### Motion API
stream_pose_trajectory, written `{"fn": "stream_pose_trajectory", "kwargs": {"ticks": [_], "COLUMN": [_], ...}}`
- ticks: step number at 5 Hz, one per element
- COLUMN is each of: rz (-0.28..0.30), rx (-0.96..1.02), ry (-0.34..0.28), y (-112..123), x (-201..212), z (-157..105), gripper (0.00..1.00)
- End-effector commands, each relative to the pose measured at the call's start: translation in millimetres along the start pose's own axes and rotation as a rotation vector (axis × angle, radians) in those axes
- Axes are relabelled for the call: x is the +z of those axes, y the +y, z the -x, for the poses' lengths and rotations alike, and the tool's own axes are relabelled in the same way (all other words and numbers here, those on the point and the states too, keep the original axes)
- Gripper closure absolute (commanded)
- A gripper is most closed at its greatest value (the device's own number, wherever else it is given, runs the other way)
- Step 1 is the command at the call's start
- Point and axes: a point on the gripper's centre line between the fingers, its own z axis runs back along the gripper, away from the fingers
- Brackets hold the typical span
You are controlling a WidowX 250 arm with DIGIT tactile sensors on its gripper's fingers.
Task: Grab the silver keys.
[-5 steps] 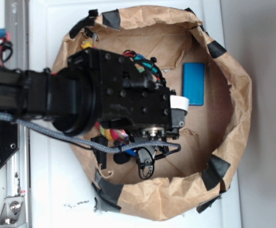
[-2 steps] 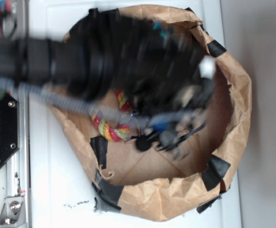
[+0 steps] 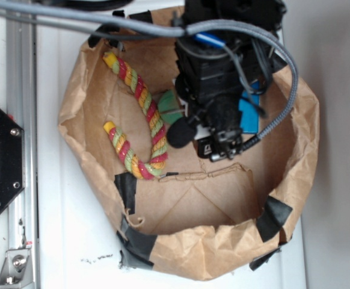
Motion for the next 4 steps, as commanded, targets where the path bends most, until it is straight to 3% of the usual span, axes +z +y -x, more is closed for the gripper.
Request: {"fn": "stream_pose_trajectory", "kwargs": {"ticks": [1, 3, 4], "rz": [-0.056, -0.102, -0.158], "rx": [0.001, -0.018, -0.015], "ry": [-0.049, -0.045, -0.061], "y": [0, -3, -5], "x": [0, -10, -18], "z": [-6, -1, 0], "gripper": [1.0, 1.0, 1.0]}}
